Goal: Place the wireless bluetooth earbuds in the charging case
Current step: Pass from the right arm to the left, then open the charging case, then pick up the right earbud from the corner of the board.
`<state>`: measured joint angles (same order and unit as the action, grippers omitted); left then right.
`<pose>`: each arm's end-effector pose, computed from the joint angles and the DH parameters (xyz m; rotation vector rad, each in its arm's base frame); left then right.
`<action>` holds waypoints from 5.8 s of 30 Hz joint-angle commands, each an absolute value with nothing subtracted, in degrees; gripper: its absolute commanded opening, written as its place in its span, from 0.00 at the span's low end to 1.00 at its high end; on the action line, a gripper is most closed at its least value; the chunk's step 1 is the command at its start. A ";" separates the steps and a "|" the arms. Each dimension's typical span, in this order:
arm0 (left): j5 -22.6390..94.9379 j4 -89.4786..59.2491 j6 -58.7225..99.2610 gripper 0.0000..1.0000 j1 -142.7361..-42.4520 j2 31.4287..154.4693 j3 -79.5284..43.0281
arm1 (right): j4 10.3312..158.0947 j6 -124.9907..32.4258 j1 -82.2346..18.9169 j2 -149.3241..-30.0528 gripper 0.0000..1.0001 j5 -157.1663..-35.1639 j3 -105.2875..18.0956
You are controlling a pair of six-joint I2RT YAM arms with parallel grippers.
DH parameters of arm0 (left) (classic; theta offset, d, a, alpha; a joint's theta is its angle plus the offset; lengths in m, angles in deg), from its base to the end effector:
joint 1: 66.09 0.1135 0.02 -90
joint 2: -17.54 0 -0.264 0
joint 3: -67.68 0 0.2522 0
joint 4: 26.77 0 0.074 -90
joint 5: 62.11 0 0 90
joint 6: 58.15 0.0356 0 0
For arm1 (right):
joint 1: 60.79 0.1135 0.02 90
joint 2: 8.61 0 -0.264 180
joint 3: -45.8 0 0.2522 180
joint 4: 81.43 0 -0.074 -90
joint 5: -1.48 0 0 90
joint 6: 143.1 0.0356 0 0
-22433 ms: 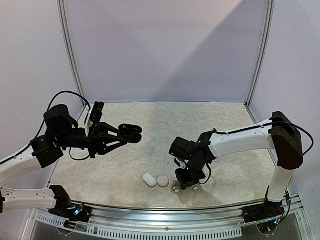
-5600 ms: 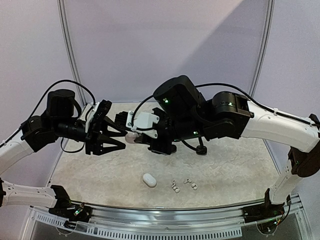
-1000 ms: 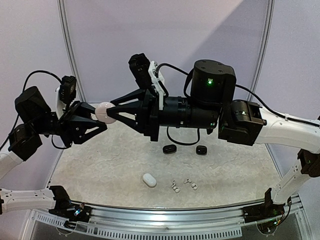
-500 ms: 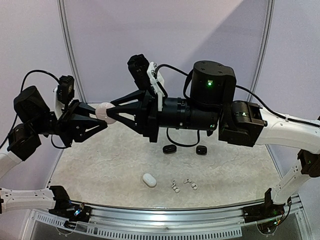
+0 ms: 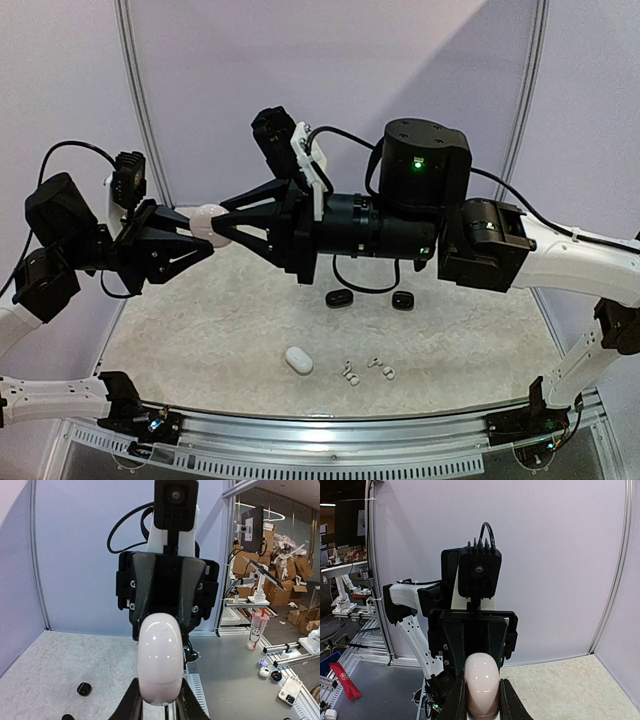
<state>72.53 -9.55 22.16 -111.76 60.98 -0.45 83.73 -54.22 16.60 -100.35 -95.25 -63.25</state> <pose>0.0911 -0.1290 0.4133 1.1126 1.1905 -1.3179 0.0785 0.3698 0.4571 -1.1157 1.2062 1.1332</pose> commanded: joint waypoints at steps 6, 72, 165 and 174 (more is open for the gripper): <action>73.31 -10.23 20.59 0.22 -113.83 60.51 0.30 | 81.82 -55.46 16.78 -101.71 0.00 -93.62 -64.73; 64.12 -9.27 19.23 0.00 -117.10 56.48 14.37 | 61.28 -32.33 5.69 -101.15 0.49 -83.62 -72.44; 60.41 -13.19 54.44 0.00 -116.46 43.03 34.07 | 26.90 10.57 -3.98 -124.46 0.13 -88.83 -50.76; 60.32 -13.19 54.64 0.00 -116.46 43.12 34.14 | 24.75 7.12 -5.17 -124.79 0.22 -84.87 -53.09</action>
<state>60.40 -13.83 54.26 -116.18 43.26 33.56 26.53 9.49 -4.30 -123.48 -87.81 -50.61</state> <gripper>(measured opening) 0.189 0.206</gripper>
